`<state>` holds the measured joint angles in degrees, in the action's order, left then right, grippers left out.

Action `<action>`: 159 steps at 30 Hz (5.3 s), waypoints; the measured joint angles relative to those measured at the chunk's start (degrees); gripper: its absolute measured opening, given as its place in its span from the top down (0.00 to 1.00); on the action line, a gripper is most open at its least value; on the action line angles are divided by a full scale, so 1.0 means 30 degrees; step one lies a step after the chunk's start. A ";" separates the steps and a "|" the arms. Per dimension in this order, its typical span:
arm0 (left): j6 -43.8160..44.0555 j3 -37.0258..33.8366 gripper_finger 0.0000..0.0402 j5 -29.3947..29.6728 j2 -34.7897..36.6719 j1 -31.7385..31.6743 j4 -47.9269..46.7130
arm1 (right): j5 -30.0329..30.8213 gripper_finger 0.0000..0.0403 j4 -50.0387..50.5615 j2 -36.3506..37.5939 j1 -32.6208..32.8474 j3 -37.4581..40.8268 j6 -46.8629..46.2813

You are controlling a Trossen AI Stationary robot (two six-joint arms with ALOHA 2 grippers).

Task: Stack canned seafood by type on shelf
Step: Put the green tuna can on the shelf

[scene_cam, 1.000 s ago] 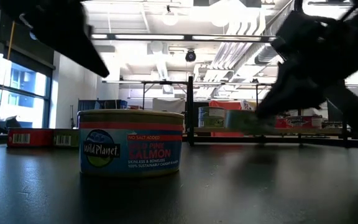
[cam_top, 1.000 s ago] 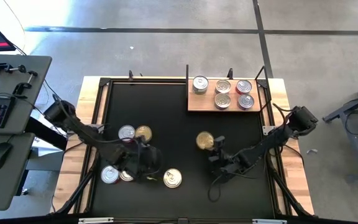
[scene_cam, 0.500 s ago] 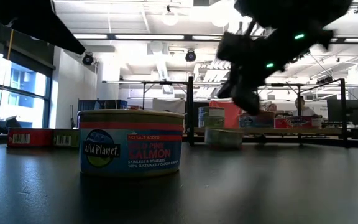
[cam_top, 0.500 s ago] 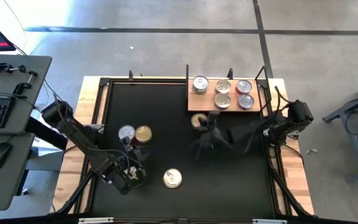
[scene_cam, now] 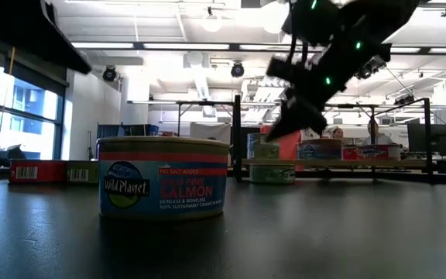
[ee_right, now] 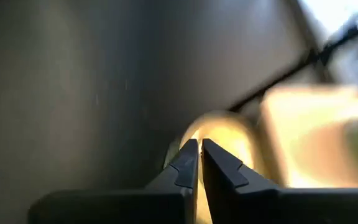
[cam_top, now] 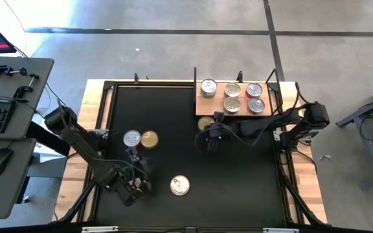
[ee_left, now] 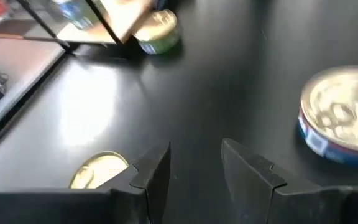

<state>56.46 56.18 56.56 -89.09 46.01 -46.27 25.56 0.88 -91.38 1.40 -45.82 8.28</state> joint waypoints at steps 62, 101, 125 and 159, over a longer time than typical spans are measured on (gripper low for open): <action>-2.3683 -0.0037 0.71 -1.8313 -0.2247 -1.5230 0.9992 | 0.2169 0.46 -0.7540 -0.4965 0.6828 0.0022 -0.8882; -0.1723 -0.5552 0.68 -2.2696 -0.1549 -1.6505 3.3254 | 1.2275 0.34 0.1384 -0.0989 1.0323 -0.4640 2.3668; -0.2376 -0.5552 0.63 -2.3888 -0.1535 -1.6802 3.2764 | 1.0725 0.70 -0.5170 -0.2420 0.8503 -0.3519 2.4059; -1.2342 -0.5581 0.60 -1.2397 0.8011 -0.9039 1.6355 | 0.8301 0.71 0.5187 -0.1946 0.0709 -0.3504 0.4407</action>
<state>19.43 39.44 19.37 -65.05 18.89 2.80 50.46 16.44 -97.22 3.53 -56.34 21.50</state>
